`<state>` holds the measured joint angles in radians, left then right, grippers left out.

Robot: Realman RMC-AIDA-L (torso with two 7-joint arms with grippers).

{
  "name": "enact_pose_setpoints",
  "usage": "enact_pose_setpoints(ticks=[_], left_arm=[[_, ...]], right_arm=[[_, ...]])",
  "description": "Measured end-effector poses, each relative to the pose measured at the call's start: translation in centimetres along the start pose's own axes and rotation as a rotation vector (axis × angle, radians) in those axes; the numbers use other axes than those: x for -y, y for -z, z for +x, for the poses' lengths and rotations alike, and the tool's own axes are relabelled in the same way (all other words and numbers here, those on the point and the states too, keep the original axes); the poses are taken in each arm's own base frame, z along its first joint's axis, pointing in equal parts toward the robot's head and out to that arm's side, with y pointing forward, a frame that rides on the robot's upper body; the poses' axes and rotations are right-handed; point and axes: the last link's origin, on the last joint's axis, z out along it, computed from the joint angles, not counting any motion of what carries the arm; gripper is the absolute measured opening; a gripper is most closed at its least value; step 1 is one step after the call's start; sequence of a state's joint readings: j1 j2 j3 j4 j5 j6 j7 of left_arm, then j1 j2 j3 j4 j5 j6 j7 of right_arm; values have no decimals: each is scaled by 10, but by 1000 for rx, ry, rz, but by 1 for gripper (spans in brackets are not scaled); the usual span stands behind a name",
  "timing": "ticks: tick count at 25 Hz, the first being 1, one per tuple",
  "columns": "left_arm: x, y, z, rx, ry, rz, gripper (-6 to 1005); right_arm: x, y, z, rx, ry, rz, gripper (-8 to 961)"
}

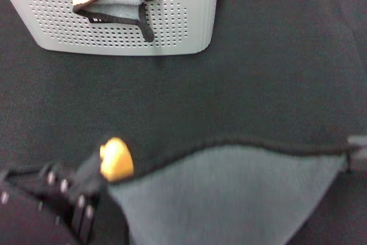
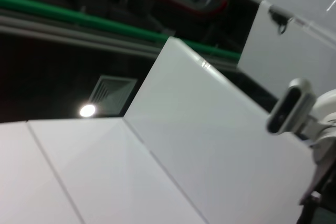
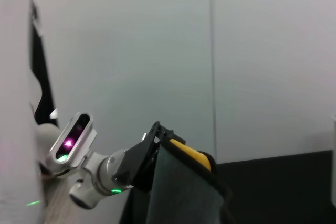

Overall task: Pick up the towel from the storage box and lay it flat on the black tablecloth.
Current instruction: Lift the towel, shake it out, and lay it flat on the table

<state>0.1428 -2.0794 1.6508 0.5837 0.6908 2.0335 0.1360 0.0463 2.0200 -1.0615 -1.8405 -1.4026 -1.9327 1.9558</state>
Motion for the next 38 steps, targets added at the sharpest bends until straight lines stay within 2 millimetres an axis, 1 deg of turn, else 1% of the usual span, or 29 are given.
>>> enact_pose_setpoints(ticks=[3,7,9,10,11,12,16,19,24,27,30,32,33,34,36,38], left_arm=[[5,-5,-18,18,17,4,13],[16,-15,-46,55,34,4,13],[20,-20,-59,88,20,8,13],[21,-21,-64,109,11,10,13],[22,-22,-69,128,0,9,13],[23,-24,-73,147,-9,8,13],[25,-28,-87,212,-43,4,13],[29,-31,-98,263,-77,14,13],[36,-39,-122,370,-102,22,13],[42,-44,-134,413,-111,31,13],[47,-47,-142,453,-120,46,14],[50,-49,-147,471,-124,52,14],[52,-50,-149,484,-126,55,14],[53,-50,-152,498,-128,58,14],[55,-51,-156,520,-131,60,14],[58,-52,-162,548,-140,59,14]], right_arm=[[20,-8,16,14,-42,20,15],[47,-28,37,45,-53,-7,15],[57,-38,45,72,-47,-28,15],[57,-38,45,72,-47,-28,15],[64,-44,49,89,-44,-38,15],[78,-55,58,120,-50,-37,15],[103,-74,75,154,-74,-7,15],[119,-87,83,157,-65,31,15],[141,-105,92,137,-59,121,15],[152,-113,90,125,-92,145,15],[164,-120,82,110,-141,160,15],[177,-126,79,82,-184,209,15],[180,-127,79,74,-194,223,15],[188,-134,80,45,-216,259,15],[197,-143,82,2,-241,306,15],[202,-151,85,-37,-253,341,15]])
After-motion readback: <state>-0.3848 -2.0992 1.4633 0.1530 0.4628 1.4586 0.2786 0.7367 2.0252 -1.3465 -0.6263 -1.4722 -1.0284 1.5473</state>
